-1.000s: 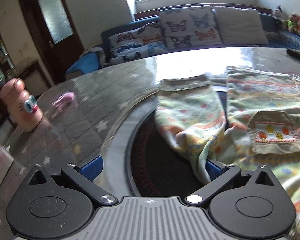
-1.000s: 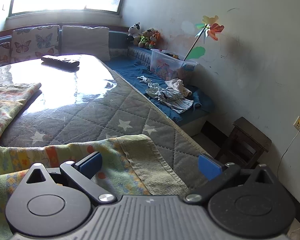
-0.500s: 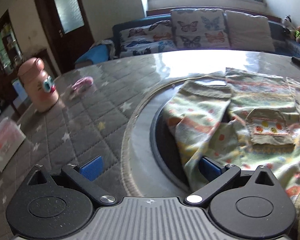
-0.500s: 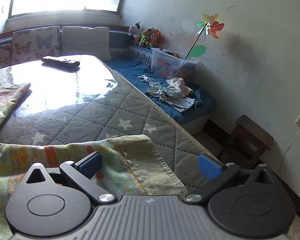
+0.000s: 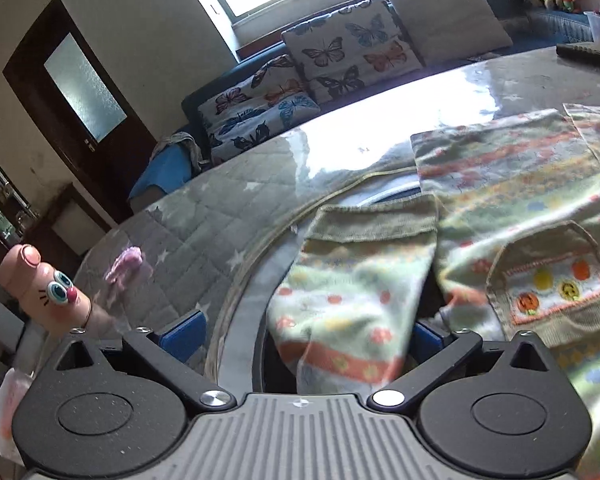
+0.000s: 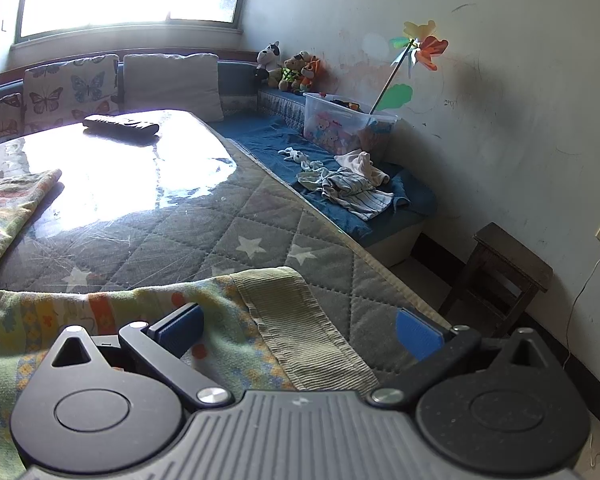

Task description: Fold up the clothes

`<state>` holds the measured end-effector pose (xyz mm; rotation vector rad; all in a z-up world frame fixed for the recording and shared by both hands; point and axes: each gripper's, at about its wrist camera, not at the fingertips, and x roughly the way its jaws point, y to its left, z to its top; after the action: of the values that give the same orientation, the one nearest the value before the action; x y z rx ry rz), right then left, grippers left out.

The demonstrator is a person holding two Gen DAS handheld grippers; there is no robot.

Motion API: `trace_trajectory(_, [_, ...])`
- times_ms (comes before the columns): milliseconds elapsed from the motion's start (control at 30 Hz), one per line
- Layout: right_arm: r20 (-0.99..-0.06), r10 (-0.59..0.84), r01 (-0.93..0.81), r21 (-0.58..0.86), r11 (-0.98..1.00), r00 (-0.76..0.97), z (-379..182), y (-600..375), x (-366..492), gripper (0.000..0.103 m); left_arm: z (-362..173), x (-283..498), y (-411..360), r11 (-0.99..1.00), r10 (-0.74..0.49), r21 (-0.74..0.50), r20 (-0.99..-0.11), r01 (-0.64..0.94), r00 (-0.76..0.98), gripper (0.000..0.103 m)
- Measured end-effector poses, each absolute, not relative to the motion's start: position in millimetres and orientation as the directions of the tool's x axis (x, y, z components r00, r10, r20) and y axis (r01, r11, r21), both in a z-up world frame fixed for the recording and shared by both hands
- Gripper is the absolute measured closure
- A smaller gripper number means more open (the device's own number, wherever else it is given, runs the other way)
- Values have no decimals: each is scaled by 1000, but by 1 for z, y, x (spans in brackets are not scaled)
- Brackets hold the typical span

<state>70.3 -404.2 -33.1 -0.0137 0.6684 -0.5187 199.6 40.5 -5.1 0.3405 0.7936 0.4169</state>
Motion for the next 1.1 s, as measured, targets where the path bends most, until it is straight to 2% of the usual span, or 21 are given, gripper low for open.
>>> trace_trajectory(300, [-587,-466,455,-179,872,662,-34,-402,71,0,20,157,116,748,649,332,-552,-575,525,0])
trace_trajectory(400, [-585,-469,456,-184,871,661,-35,-400,72,0,22,122,147,712,659,277,-581,-646,478,0])
trace_trajectory(533, [-579,-467,440,-200,876,668,-35,-395,73,0,12,83,171,688,638,224,-641,-691,427,0])
trace_trajectory(700, [-553,-476,385,-280,879,684,-37,-378,78,0,7,43,188,611,670,215,-652,-762,353,0])
trace_trajectory(867, [-557,-460,352,-296,888,692,-36,-370,91,0,7,10,214,530,681,180,-673,-828,290,0])
trace_trajectory(1100, [-572,-434,349,-258,901,696,-35,-371,99,0,21,12,201,646,641,154,-642,-748,421,0])
